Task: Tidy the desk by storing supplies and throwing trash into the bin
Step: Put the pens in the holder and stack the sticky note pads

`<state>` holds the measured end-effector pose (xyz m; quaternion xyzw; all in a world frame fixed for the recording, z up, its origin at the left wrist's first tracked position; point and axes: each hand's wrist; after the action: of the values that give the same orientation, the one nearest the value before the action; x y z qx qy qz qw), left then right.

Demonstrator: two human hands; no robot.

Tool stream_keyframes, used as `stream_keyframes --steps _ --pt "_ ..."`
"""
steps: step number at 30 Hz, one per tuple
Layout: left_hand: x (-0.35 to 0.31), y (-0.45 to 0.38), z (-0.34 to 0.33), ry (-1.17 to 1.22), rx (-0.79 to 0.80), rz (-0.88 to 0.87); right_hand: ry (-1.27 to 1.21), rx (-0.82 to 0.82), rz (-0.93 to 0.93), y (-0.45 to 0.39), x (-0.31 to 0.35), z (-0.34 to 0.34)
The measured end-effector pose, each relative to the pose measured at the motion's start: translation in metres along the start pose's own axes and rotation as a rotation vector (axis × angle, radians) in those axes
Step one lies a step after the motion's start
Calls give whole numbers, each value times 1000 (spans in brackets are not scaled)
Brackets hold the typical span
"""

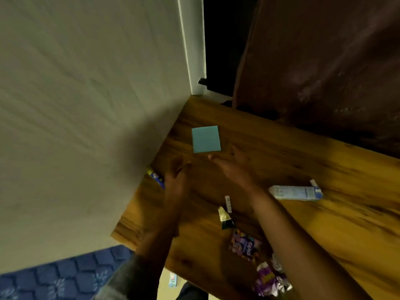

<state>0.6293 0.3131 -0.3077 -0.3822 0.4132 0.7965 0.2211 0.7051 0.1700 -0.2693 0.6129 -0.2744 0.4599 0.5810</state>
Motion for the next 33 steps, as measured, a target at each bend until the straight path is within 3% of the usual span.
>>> stream_keyframes --steps 2,6,10,15,20,23,29,33 --pt "-4 -35 -8 -75 48 58 37 -51 -1 -27 0 -21" --pt "-30 -80 -19 22 241 -28 74 -103 -78 -73 -13 -44" --pt "-42 -120 -27 -70 363 50 107 -269 -126 -96 -6 -57" --pt "-53 -105 -3 -24 339 105 -6 -371 -255 -100 -15 -54" --pt "-32 -93 5 -13 351 134 -102 -355 -227 -70 -46 -38" --pt "-24 -81 7 -31 357 111 -294 -387 -149 -28 -48 -27" --pt "-14 -26 2 -97 574 41 -543 -427 -87 54 -60 10" --pt "-16 21 -24 -120 672 -39 -585 -561 -17 109 -66 47"
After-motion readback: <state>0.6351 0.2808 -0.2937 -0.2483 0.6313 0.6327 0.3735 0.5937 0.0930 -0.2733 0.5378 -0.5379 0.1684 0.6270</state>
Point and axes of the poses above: each hand's wrist, its own y-axis away from the middle knuckle, its own z-axis out of the back of the hand, x = y × z, and after that the axes turned 11 degrees about -y, right-handed
